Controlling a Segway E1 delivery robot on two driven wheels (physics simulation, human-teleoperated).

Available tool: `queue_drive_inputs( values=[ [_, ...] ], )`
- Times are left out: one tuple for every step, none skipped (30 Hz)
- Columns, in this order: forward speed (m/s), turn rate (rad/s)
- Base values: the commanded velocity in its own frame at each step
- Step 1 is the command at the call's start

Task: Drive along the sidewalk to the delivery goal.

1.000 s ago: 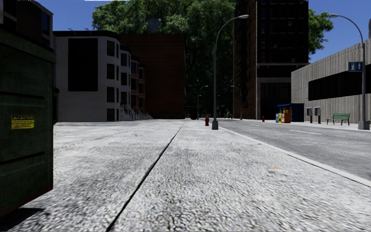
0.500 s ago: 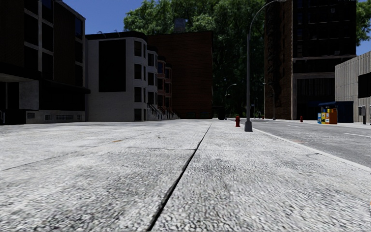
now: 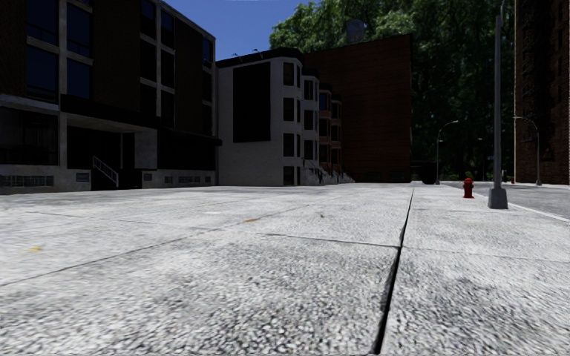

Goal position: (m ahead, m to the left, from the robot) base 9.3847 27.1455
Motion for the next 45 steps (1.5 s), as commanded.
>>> queue_drive_inputs(
  values=[
    [1.66,0.63],
    [1.66,0.63],
    [1.66,0.63],
    [1.66,0.63],
    [1.66,0.63],
    [1.66,0.63],
    [1.66,0.63],
    [1.65,0.63],
    [1.64,0.63],
    [1.64,0.63],
    [1.64,0.63],
    [1.64,0.63],
    [1.64,0.63],
    [1.64,0.63],
    [1.64,0.63],
    [1.64,0.63],
    [1.64,0.63],
    [1.64,0.63],
    [1.64,0.63],
    [1.64,0.63],
    [1.64,0.63],
    [1.64,0.63],
    [1.64,0.63],
    [1.64,0.63],
    [1.64,0.63],
    [1.63,0.63],
    [1.63,0.63],
    [1.63,0.63],
    [1.63,0.63],
    [1.63,0.63],
    [1.63,0.63],
    [1.63,0.63],
    [1.63,0.63],
    [1.63,0.63],
    [1.62,0.63],
    [1.62,0.63],
    [1.62,0.63],
    [1.62,0.63],
    [1.62,0.63],
    [2.00,0.63],
    [2.00,0.63],
    [2.00,0.63],
    [2.00,0.63],
    [2.00,0.63],
    [2.00,0.63]
  ],
)
